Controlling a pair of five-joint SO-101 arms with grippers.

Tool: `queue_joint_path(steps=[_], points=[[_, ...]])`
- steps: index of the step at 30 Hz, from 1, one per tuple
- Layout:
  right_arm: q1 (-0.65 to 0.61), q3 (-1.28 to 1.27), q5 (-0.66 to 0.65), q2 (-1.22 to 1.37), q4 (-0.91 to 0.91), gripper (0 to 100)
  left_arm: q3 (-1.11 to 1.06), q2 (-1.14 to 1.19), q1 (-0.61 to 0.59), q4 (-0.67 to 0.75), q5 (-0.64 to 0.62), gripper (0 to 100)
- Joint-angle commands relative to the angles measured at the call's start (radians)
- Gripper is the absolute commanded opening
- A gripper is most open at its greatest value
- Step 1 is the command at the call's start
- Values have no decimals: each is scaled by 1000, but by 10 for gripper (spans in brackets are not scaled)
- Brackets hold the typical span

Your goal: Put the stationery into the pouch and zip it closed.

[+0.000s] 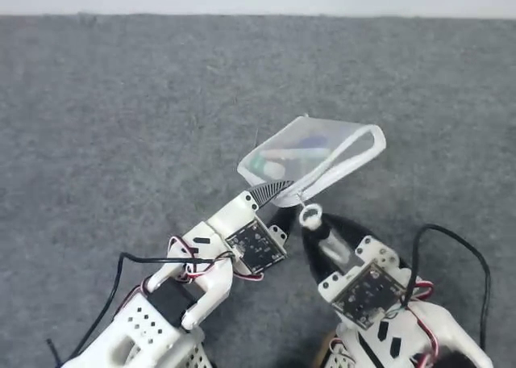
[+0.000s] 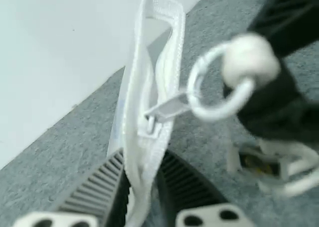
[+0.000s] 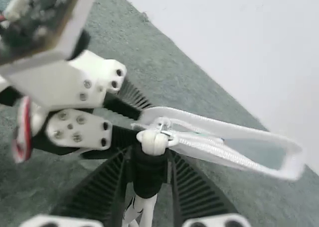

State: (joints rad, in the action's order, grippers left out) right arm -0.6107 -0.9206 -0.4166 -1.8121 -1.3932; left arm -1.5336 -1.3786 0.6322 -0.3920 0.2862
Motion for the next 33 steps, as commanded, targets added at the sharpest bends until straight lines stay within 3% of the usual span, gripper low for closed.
queue_joint_path(steps=[1,10,19,33], points=[[125,54,8,-7,79,6,39,-15,-8,-58,-2,10],[298,-87,120,-5,302,6,42,-15,-3,-133,170,9],[446,-209,157,-5,481,6,42,-15,-3,-144,167,9],[463,-226,150,-4,498,6,44,-15,-5,-146,172,9]])
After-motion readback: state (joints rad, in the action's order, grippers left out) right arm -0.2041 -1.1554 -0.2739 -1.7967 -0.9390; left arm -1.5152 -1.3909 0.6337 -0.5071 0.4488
